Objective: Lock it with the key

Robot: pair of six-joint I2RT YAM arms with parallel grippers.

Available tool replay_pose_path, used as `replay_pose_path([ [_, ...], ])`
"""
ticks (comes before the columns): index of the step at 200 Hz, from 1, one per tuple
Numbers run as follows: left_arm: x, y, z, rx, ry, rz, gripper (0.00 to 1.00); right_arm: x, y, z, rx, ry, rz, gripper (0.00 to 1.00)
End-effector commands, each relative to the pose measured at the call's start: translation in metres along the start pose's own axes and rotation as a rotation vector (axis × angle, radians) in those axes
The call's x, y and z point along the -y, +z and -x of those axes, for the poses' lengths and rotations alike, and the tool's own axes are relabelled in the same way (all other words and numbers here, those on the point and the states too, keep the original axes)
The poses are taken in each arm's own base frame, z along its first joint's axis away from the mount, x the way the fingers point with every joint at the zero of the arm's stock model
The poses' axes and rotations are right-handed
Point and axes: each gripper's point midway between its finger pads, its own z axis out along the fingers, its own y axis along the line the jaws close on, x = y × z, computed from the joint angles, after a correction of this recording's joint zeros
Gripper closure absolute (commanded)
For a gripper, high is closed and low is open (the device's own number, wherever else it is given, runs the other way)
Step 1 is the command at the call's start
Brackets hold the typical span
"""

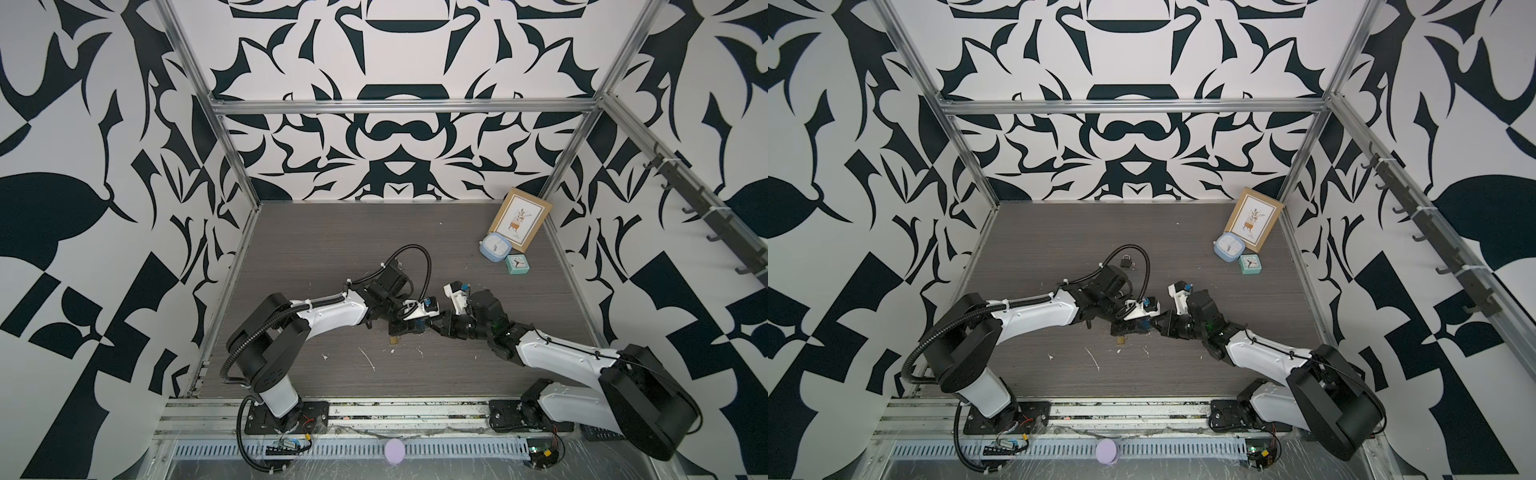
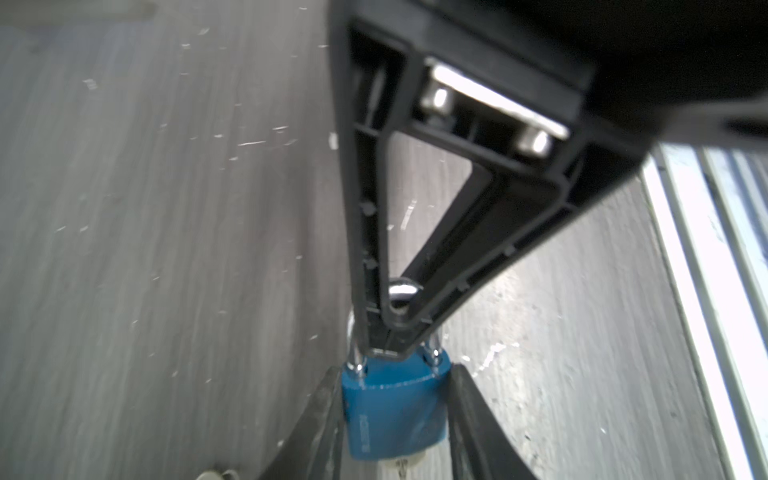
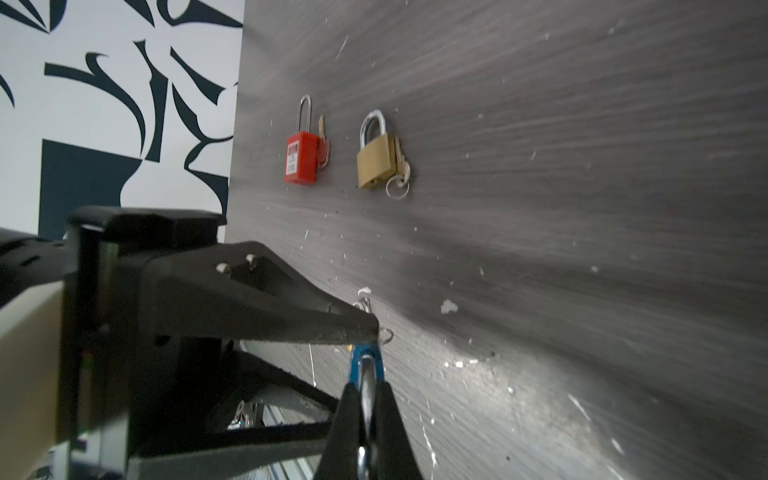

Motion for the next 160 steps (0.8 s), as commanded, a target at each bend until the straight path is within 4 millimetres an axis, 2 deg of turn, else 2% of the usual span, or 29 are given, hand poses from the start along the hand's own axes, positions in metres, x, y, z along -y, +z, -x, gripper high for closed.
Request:
replay_pose_path([
  [1, -0.011, -0.029, 0.077, 0.217, 0.282, 0.064, 1.0, 0.015, -0.006, -0.068, -0.258, 0.044, -0.013, 0.99],
  [26, -0.009, -0.026, 0.074, 0.198, 0.313, 0.056, 1.0, 0.018, -0.008, -0.072, -0.263, 0.05, -0.021, 0.92],
  [42, -0.008, -0.022, 0.07, 0.18, 0.322, 0.052, 1.0, 0.019, -0.009, -0.072, -0.262, 0.05, -0.022, 0.92],
  [67, -0.013, -0.02, 0.065, 0.152, 0.311, 0.072, 1.0, 0.02, -0.011, -0.06, -0.204, 0.052, -0.043, 1.0],
  [92, -0.027, -0.026, 0.067, 0.155, 0.296, 0.183, 1.0, 0.023, -0.018, -0.039, -0.118, 0.074, -0.056, 1.0],
  [102, -0.034, -0.032, 0.068, 0.168, 0.303, 0.245, 0.86, 0.025, -0.022, -0.029, -0.08, 0.087, -0.068, 1.0],
  [114, -0.04, -0.039, 0.071, 0.194, 0.313, 0.318, 0.8, 0.028, -0.026, -0.019, -0.049, 0.102, -0.08, 1.0],
  [141, -0.059, -0.063, 0.078, 0.25, 0.306, 0.514, 0.4, 0.036, -0.03, -0.005, -0.006, 0.129, -0.104, 1.0],
  [155, -0.067, -0.074, 0.079, 0.265, 0.281, 0.594, 0.2, 0.042, -0.031, -0.001, 0.007, 0.146, -0.128, 0.93],
  [160, -0.07, -0.078, 0.08, 0.269, 0.263, 0.619, 0.16, 0.045, -0.031, 0.001, 0.012, 0.151, -0.135, 0.92],
])
